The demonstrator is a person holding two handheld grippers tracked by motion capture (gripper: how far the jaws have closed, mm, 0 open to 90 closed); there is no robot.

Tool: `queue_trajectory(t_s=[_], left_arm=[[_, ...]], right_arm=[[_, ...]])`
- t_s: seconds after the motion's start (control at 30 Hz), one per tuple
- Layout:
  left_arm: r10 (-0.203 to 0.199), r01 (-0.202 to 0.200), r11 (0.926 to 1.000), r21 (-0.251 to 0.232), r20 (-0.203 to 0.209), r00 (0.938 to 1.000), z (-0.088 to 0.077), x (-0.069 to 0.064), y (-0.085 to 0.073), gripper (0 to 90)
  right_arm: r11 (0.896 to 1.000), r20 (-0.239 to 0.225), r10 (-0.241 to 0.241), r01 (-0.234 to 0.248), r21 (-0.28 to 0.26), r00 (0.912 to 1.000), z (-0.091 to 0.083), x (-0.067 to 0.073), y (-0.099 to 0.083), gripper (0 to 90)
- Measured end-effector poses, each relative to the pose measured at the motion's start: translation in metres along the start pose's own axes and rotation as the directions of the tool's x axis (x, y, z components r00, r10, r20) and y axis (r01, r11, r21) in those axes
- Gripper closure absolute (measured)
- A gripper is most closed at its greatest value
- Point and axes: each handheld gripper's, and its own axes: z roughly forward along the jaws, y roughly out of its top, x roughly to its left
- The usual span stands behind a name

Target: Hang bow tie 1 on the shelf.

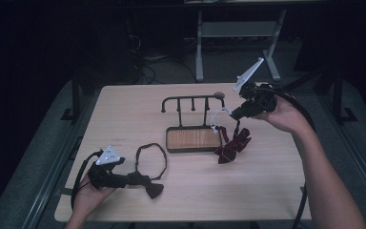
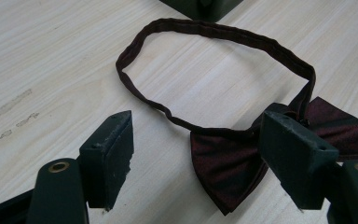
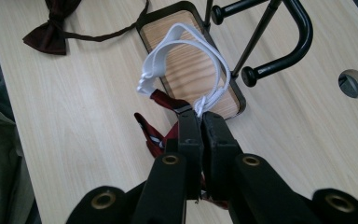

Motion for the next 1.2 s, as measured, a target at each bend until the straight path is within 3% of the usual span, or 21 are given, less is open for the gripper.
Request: queue_trajectory(t_s=[0.57,0.93,1.2], left_arm=[[0.001,-0.001,1.0000,0.006,0.007,1.0000,0.000,0.000,0.000,27.1],[0.012,-0.012,0.9998,0.015,0.013,0.9998,0.003,-0.002,0.000,27.1],[0.014,-0.014,0.9997,0.022,0.013,0.9998,0.003,-0.002,0.000,27.2]], right_arm=[[0.998,0.027,0.063,-0.063,0.024,0.9977,-0.002,-0.023,0.009,86.6],[0.993,0.021,0.110,-0.110,0.030,0.9938,0.007,-0.041,0.006,86.6],[0.990,0.033,0.134,-0.136,0.038,0.9904,0.012,-0.047,0.006,85.7]])
